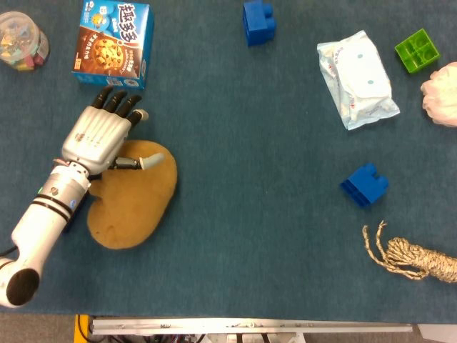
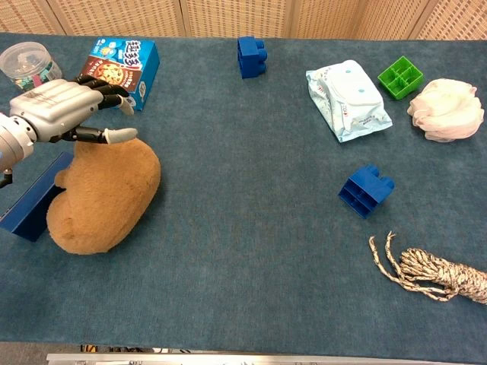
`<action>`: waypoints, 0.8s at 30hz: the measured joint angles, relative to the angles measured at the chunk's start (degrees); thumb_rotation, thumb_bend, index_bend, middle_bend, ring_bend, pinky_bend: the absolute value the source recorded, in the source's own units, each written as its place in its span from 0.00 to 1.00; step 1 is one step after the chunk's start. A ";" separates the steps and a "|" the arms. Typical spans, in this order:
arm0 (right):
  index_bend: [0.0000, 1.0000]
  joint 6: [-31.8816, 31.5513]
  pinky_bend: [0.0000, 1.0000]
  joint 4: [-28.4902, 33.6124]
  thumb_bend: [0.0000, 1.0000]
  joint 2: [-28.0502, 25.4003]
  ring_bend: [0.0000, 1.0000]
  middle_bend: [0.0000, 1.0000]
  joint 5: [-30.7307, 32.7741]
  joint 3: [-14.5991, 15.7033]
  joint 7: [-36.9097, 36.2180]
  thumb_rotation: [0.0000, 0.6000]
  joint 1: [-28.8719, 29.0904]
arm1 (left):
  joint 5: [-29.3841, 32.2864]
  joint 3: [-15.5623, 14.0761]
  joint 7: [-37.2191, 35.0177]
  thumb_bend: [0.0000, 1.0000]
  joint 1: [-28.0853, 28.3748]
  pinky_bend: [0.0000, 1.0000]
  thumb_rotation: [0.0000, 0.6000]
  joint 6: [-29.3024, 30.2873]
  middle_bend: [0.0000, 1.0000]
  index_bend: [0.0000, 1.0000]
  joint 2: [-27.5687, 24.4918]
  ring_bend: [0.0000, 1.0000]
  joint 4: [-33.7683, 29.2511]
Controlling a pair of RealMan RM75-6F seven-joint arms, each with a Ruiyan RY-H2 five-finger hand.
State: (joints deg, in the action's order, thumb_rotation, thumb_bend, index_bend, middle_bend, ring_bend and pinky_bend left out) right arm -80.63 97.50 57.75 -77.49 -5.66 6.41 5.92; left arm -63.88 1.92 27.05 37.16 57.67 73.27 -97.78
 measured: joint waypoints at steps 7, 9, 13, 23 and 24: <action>0.30 -0.16 0.24 -0.45 0.16 -0.52 0.29 0.41 -0.71 0.31 -1.29 1.00 -0.35 | -5.02 0.71 -7.38 0.07 -4.55 0.00 0.13 8.07 0.11 0.22 -2.80 0.08 -3.55; 0.30 -0.21 0.24 -0.74 0.16 -0.61 0.29 0.41 -1.14 0.43 -1.92 1.00 -0.41 | -6.06 1.01 -9.67 0.07 -6.44 0.00 0.19 11.15 0.11 0.22 -3.58 0.08 -4.48; 0.30 0.00 0.24 -1.55 0.16 -0.71 0.29 0.41 -2.28 0.77 -3.36 1.00 -0.38 | -7.48 1.39 -13.53 0.07 -10.50 0.00 0.25 16.77 0.12 0.23 -4.95 0.08 -5.60; 0.30 0.87 0.26 -3.92 0.16 0.35 0.29 0.41 -5.56 1.32 -6.44 1.00 0.76 | -9.68 0.19 -16.39 0.07 -20.57 0.00 0.47 28.26 0.12 0.23 -6.33 0.08 -4.36; 0.30 1.15 0.26 -4.08 0.16 0.50 0.29 0.41 -5.72 1.40 -6.55 1.00 0.91 | -9.78 -0.01 -16.59 0.07 -21.49 0.00 0.47 29.12 0.12 0.23 -6.33 0.08 -4.14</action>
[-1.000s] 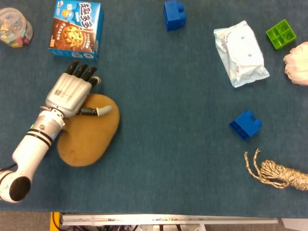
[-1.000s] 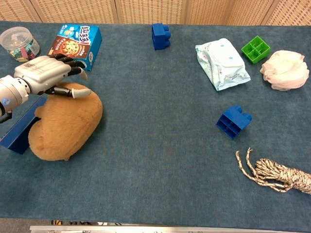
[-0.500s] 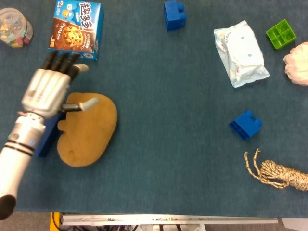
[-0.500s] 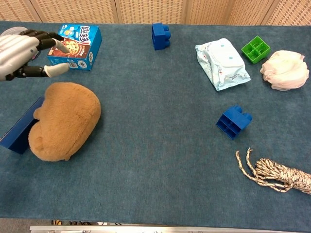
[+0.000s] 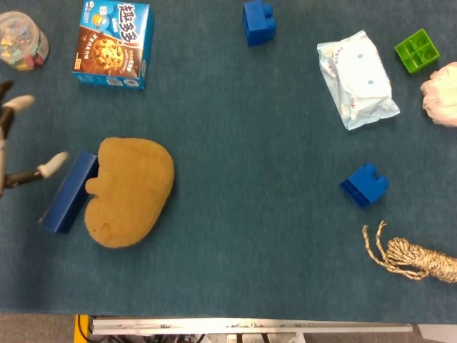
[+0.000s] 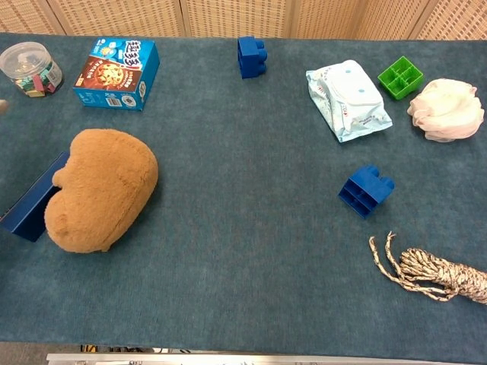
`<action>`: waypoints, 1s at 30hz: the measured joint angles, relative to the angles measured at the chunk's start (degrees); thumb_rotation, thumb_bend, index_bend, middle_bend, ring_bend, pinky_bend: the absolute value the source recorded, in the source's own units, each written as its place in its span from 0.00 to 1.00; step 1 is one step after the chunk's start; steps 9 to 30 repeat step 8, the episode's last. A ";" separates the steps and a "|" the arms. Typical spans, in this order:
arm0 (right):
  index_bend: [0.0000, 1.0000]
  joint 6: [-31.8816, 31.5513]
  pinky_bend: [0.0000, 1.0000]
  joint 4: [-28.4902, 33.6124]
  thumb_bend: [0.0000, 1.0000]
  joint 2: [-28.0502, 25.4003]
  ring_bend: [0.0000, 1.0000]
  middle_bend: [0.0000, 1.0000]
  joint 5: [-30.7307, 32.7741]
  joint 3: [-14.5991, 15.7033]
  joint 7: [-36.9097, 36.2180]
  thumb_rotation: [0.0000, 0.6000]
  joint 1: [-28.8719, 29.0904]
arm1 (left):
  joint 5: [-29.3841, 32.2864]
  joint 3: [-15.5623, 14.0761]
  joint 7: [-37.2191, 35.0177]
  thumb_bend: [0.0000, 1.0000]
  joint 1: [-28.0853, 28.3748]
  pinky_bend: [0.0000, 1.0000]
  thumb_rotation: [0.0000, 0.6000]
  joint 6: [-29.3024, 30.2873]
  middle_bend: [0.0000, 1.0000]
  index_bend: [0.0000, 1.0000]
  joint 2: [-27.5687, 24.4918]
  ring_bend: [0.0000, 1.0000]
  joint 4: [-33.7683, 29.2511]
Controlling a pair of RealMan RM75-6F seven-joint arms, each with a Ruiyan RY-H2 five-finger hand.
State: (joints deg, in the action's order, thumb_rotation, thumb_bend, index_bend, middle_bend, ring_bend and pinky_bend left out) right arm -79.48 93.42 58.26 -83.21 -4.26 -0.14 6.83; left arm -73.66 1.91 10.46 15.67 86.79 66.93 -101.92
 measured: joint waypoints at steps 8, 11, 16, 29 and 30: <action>0.30 1.35 0.26 0.56 0.16 0.78 0.29 0.41 -1.07 -0.04 0.38 1.00 1.58 | -0.59 -0.76 -4.25 0.08 -5.57 0.00 0.49 3.58 0.12 0.23 0.24 0.08 2.43; 0.30 1.35 0.26 0.56 0.16 0.78 0.29 0.41 -1.07 -0.04 0.38 1.00 1.58 | -0.59 -0.76 -4.25 0.08 -5.57 0.00 0.49 3.58 0.12 0.23 0.24 0.08 2.43; 0.30 1.35 0.26 0.56 0.16 0.78 0.29 0.41 -1.07 -0.04 0.38 1.00 1.58 | -0.59 -0.76 -4.25 0.08 -5.57 0.00 0.49 3.58 0.12 0.23 0.24 0.08 2.43; 0.30 1.35 0.26 0.56 0.16 0.78 0.29 0.41 -1.07 -0.04 0.38 1.00 1.58 | -0.59 -0.76 -4.25 0.08 -5.57 0.00 0.49 3.58 0.12 0.23 0.24 0.08 2.43; 0.30 1.35 0.26 0.56 0.16 0.78 0.29 0.41 -1.07 -0.04 0.38 1.00 1.58 | -0.59 -0.76 -4.25 0.08 -5.57 0.00 0.49 3.58 0.12 0.23 0.24 0.08 2.43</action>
